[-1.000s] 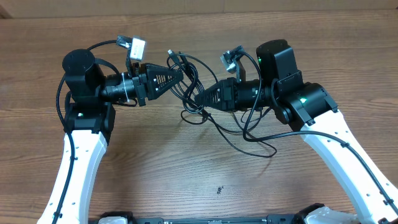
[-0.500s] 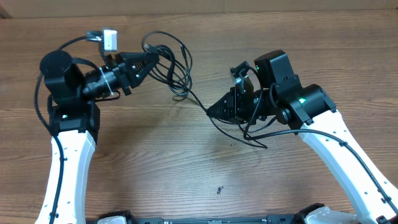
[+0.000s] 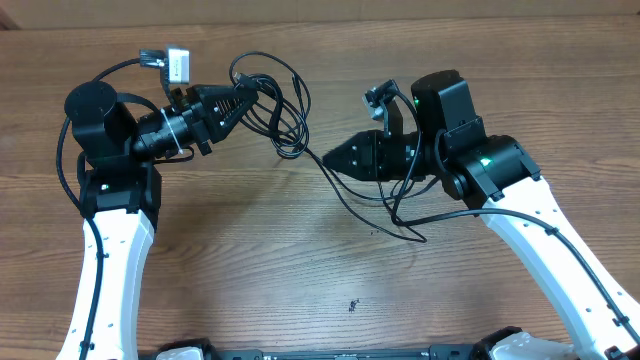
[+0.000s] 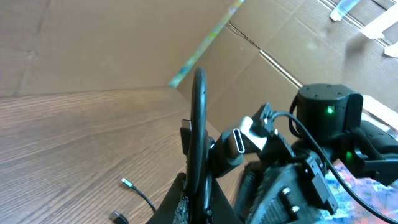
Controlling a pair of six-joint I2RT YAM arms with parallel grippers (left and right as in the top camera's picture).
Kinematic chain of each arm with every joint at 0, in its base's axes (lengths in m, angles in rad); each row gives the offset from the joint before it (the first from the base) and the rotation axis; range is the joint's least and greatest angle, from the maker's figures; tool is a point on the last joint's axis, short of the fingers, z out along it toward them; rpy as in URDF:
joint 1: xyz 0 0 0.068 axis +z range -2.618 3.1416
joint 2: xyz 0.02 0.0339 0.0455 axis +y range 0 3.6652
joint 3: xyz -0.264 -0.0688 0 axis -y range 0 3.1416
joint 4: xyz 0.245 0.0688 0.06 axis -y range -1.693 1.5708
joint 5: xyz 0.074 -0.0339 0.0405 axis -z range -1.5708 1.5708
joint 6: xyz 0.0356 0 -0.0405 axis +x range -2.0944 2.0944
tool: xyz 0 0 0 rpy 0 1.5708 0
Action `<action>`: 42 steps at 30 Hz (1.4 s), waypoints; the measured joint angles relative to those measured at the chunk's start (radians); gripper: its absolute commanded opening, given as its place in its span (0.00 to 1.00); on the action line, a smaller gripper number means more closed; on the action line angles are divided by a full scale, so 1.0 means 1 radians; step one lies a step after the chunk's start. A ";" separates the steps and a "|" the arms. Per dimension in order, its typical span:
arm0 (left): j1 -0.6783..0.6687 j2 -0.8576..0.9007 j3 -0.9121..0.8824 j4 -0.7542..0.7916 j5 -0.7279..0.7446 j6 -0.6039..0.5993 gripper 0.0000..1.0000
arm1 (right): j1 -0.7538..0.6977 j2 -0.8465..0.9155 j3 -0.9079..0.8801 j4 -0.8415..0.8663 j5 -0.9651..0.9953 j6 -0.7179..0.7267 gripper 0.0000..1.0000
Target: Untangle cables
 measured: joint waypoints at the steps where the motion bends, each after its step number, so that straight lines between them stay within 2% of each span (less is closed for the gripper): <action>1: 0.000 0.000 0.000 -0.002 0.005 0.000 0.04 | 0.000 0.000 0.000 0.016 0.000 -0.014 0.96; 5: -0.002 0.000 0.000 -0.002 0.031 0.000 0.04 | 0.000 0.000 0.000 0.074 0.000 -0.060 0.95; 9: -0.023 0.000 0.000 -0.002 0.047 -0.003 0.04 | 0.000 0.000 0.000 0.092 0.000 -0.067 0.84; 11: -0.041 0.000 0.000 -0.002 0.053 -0.004 0.04 | 0.000 0.000 0.000 0.094 0.000 -0.071 0.73; 13: -0.059 0.000 0.000 -0.002 0.053 -0.004 0.04 | 0.000 0.000 0.000 0.096 -0.001 -0.075 0.68; 15: -0.084 0.000 0.000 -0.002 0.053 -0.004 0.04 | 0.000 0.000 0.000 0.097 0.000 -0.079 0.52; 17: -0.103 0.000 0.000 -0.002 0.051 -0.004 0.04 | 0.000 0.000 0.000 0.097 0.001 -0.079 0.44; 20: -0.124 0.000 0.000 -0.002 0.041 -0.004 0.04 | 0.000 0.000 0.000 0.097 0.001 -0.082 0.39; 24: -0.134 0.000 0.000 -0.002 0.033 -0.004 0.04 | 0.000 0.000 0.000 0.096 0.002 -0.083 0.16; 25: -0.134 0.000 0.000 -0.002 0.033 -0.004 0.04 | 0.000 0.000 0.000 0.093 0.005 -0.083 0.04; 36: -0.140 0.000 0.000 -0.006 0.007 -0.003 0.04 | 0.000 0.000 0.000 0.064 0.006 -0.082 0.04; 42: -0.153 0.000 0.000 -0.046 -0.043 0.000 0.04 | 0.000 0.000 0.000 -0.040 0.026 -0.055 0.04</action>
